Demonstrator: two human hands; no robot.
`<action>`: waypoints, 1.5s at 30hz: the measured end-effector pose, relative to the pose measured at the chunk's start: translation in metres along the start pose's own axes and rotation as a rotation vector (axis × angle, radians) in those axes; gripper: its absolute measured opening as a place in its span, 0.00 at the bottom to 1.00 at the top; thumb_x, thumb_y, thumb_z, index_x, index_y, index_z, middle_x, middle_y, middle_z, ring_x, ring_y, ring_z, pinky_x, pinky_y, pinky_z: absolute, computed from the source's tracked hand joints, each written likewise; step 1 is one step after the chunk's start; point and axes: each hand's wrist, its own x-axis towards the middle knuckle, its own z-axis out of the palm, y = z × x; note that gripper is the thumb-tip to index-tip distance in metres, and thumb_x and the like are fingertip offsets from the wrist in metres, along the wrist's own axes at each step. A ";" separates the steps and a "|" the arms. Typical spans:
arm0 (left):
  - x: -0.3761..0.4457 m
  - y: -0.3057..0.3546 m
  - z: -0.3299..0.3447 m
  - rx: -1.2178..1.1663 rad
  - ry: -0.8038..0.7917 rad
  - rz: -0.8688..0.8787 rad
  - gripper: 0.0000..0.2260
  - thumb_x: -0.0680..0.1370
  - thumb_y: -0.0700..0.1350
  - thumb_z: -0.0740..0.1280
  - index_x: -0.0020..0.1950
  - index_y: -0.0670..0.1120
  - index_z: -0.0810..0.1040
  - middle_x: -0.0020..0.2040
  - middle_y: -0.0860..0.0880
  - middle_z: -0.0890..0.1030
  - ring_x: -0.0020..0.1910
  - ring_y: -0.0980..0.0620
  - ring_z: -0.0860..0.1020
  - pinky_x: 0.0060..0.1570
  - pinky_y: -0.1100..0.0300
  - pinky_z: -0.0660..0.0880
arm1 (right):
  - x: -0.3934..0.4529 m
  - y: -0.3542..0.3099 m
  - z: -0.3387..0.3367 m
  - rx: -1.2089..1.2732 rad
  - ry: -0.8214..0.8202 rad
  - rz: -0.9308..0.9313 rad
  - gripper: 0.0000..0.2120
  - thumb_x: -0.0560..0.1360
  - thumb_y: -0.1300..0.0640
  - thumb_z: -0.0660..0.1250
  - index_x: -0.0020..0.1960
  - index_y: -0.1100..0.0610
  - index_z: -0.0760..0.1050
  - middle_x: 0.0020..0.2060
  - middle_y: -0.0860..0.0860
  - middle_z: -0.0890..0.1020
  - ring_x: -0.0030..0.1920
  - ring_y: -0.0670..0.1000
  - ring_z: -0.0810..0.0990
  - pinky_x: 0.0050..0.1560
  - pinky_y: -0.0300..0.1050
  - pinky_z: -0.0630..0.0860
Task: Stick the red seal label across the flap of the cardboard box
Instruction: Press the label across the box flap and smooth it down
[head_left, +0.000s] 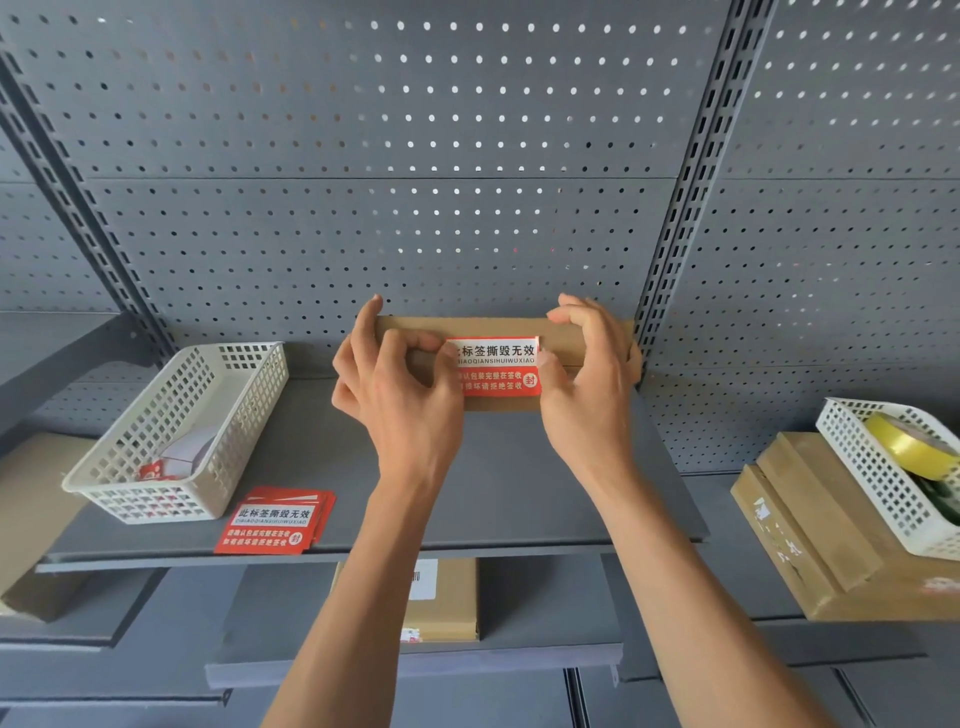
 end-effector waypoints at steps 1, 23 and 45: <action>0.002 0.001 -0.001 0.013 -0.004 -0.010 0.06 0.75 0.51 0.69 0.40 0.52 0.77 0.74 0.57 0.68 0.73 0.51 0.61 0.66 0.52 0.54 | 0.001 -0.003 0.003 -0.012 0.023 0.017 0.13 0.74 0.55 0.67 0.58 0.51 0.74 0.62 0.39 0.75 0.67 0.41 0.68 0.73 0.65 0.56; 0.019 0.000 -0.004 0.120 -0.084 -0.007 0.13 0.76 0.58 0.69 0.40 0.51 0.74 0.70 0.53 0.71 0.70 0.47 0.62 0.64 0.45 0.60 | 0.016 -0.013 0.021 -0.251 0.068 0.080 0.06 0.73 0.48 0.71 0.49 0.45 0.82 0.47 0.37 0.79 0.62 0.45 0.70 0.68 0.55 0.55; 0.066 0.003 -0.020 0.083 -0.390 0.122 0.10 0.77 0.54 0.70 0.53 0.52 0.74 0.76 0.51 0.67 0.75 0.48 0.62 0.69 0.43 0.65 | 0.065 -0.015 -0.002 -0.268 -0.249 0.092 0.13 0.80 0.54 0.65 0.62 0.42 0.79 0.64 0.36 0.78 0.75 0.43 0.64 0.70 0.58 0.52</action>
